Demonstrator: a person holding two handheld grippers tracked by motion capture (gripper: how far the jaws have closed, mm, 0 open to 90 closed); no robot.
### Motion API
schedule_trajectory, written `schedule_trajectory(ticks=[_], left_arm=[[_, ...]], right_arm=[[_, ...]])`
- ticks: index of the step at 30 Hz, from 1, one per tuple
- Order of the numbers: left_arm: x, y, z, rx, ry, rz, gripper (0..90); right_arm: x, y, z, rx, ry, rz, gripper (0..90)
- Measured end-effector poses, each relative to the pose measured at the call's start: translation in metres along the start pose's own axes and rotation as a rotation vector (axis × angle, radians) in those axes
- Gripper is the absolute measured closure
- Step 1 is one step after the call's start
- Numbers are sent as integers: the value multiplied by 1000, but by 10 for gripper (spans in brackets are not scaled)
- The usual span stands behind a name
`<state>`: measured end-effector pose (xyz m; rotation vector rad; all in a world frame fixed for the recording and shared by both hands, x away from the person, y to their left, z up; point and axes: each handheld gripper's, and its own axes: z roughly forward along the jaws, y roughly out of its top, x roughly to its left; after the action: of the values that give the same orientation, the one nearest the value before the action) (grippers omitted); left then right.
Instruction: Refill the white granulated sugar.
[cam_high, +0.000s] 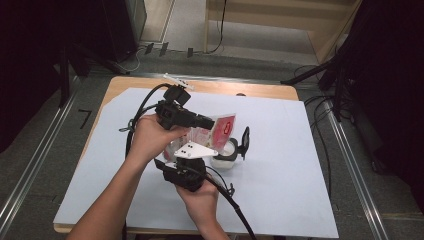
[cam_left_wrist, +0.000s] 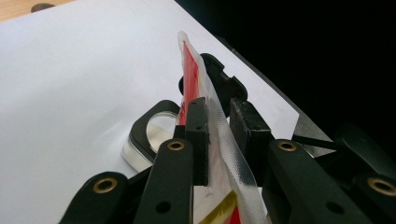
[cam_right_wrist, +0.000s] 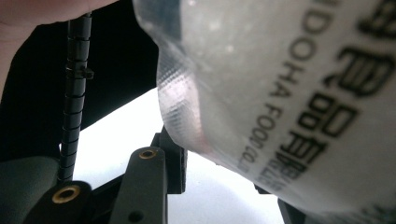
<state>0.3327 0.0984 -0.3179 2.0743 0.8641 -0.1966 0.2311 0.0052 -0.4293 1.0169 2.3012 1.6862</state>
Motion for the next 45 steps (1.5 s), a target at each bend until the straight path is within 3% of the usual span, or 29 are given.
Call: schedule_trajectory(ticks=[14,19,28,45], left_arm=[[2,0,-1,-5,-5,-14,782],[-1,1,-3,-23,2,-4,773],[-2,1,-2,-11,12,-2,776],[-8,2,-7,-53,22,19,777]], right_arm=[[-1,2,-2,12,6,-10,639],[-2,4,-4,6,12,-24,640],[-2,4,-3,6,14,-18,640],[-1,8,-4,-4,0,-44,640]])
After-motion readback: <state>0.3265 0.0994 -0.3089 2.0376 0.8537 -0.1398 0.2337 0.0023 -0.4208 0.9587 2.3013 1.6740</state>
